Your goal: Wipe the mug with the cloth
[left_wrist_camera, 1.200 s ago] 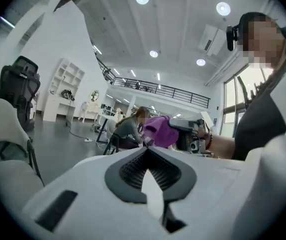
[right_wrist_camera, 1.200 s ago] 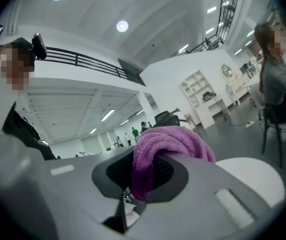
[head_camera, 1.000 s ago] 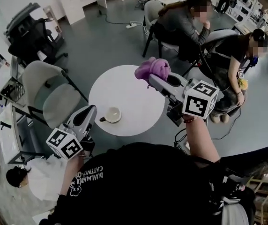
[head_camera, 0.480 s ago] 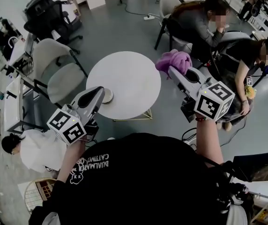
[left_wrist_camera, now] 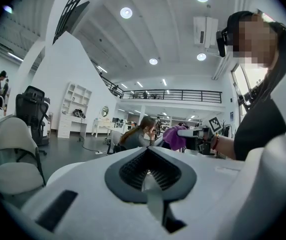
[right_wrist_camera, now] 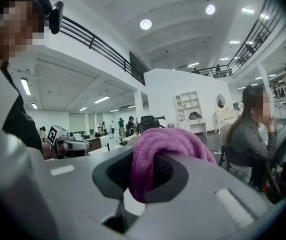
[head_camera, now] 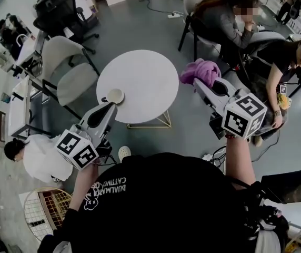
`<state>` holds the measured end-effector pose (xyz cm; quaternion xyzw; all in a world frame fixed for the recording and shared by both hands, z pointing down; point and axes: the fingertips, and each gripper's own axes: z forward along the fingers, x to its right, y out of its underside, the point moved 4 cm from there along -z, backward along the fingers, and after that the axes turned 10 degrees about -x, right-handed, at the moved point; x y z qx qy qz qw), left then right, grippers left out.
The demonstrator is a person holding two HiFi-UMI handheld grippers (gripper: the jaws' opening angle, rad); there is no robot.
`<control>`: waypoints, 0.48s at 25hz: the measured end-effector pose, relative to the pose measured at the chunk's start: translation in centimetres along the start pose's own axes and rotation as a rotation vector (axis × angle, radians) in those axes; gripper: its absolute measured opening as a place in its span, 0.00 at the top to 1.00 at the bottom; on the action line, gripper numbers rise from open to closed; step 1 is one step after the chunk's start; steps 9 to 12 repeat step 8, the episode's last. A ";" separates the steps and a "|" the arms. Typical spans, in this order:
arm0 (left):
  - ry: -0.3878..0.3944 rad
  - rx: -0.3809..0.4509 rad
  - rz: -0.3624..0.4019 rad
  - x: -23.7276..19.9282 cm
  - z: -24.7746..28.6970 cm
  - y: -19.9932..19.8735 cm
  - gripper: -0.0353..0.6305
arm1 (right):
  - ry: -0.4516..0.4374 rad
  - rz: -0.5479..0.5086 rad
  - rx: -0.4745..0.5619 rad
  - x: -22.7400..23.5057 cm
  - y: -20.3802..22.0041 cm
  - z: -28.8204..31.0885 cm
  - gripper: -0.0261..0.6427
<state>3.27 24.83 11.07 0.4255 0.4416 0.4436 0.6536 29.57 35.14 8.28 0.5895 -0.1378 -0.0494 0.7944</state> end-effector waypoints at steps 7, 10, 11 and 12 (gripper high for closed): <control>-0.025 0.001 -0.006 2.7 -1.1 1.0 0.94 | -0.007 -0.026 -0.026 -0.9 1.4 -2.0 0.91; -0.030 -0.002 -0.010 3.3 -1.4 1.5 0.94 | -0.011 -0.025 -0.034 -1.2 1.9 -2.5 0.91; -0.030 -0.002 -0.010 3.3 -1.4 1.5 0.94 | -0.011 -0.025 -0.034 -1.2 1.9 -2.5 0.91; -0.030 -0.002 -0.010 3.3 -1.4 1.5 0.94 | -0.011 -0.025 -0.034 -1.2 1.9 -2.5 0.91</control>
